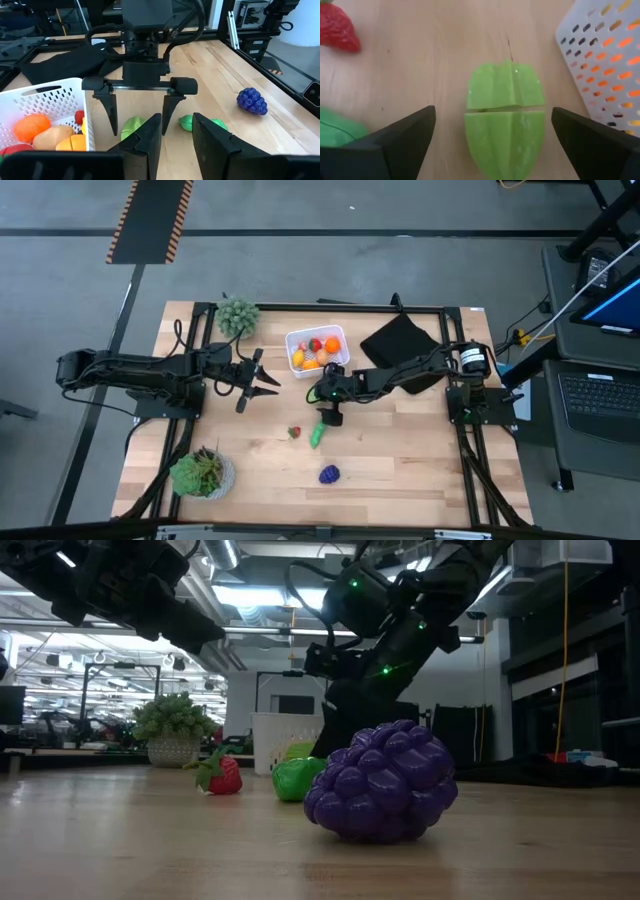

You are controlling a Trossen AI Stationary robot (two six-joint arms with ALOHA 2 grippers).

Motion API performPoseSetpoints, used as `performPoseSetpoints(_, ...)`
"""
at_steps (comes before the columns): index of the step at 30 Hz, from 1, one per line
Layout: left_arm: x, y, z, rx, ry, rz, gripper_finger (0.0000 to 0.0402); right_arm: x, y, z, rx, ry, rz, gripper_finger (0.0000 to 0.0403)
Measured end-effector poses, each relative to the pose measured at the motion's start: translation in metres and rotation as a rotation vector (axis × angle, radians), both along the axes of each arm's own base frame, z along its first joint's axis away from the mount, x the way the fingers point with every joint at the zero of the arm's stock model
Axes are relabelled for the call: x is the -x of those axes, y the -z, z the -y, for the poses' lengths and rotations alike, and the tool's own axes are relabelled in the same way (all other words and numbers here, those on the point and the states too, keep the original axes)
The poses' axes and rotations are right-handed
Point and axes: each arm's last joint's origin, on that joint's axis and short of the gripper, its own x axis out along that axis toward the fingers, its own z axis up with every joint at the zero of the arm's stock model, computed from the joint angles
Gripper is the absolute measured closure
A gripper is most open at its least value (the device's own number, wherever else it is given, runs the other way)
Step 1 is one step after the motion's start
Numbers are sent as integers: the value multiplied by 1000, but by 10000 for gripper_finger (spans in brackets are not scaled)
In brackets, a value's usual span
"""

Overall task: Pick and placing Produce into tupperware
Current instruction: Put the star fruit into the white bin

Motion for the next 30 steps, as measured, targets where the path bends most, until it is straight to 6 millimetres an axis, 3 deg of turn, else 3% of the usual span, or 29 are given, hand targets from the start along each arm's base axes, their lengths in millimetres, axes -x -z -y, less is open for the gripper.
performPoseSetpoints(23,0,0,0,1,0,-4,332,-2,7,0,-36,43,6,5)
performPoseSetpoints(30,0,0,0,1,0,-4,337,-2,11,0,-56,69,-2,40)
